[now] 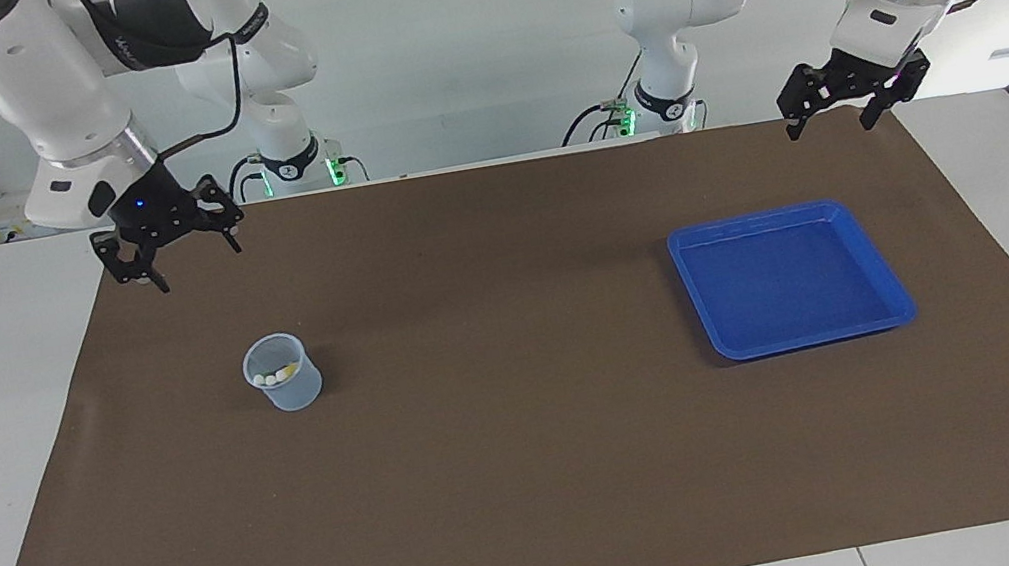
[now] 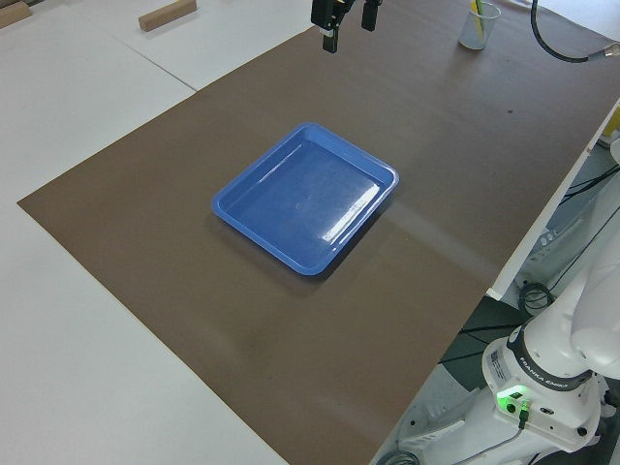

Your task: Transfer and insert pens with both arms

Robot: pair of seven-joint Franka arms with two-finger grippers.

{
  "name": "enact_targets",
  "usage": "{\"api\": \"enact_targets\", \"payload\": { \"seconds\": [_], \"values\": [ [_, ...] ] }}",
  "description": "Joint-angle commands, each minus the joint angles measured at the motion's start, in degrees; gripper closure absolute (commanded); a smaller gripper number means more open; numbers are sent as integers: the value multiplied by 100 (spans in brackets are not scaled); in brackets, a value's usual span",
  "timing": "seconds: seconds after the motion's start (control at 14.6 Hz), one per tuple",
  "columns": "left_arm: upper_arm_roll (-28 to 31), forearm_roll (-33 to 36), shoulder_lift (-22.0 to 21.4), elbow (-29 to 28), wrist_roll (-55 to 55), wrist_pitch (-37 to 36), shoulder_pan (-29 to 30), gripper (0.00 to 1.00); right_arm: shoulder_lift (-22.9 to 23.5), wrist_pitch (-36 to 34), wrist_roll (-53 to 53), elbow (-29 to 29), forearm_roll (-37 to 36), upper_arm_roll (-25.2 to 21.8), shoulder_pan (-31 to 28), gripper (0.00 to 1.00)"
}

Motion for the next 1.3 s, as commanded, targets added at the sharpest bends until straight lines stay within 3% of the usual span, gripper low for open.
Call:
{"api": "enact_targets", "payload": {
  "seconds": [0.0, 0.62, 1.23],
  "values": [
    [51, 51, -35, -6, 77, -90, -80, 0, 129, -477, 372, 215, -27, 58, -136, 0],
    [51, -81, -35, 21, 86, -81, -71, 0, 278, -550, 478, 347, -70, -389, 215, 0],
    [51, -90, -35, 21, 77, -81, -18, 0, 270, -559, 856, 374, 35, -399, 154, 0]
  ]
}}
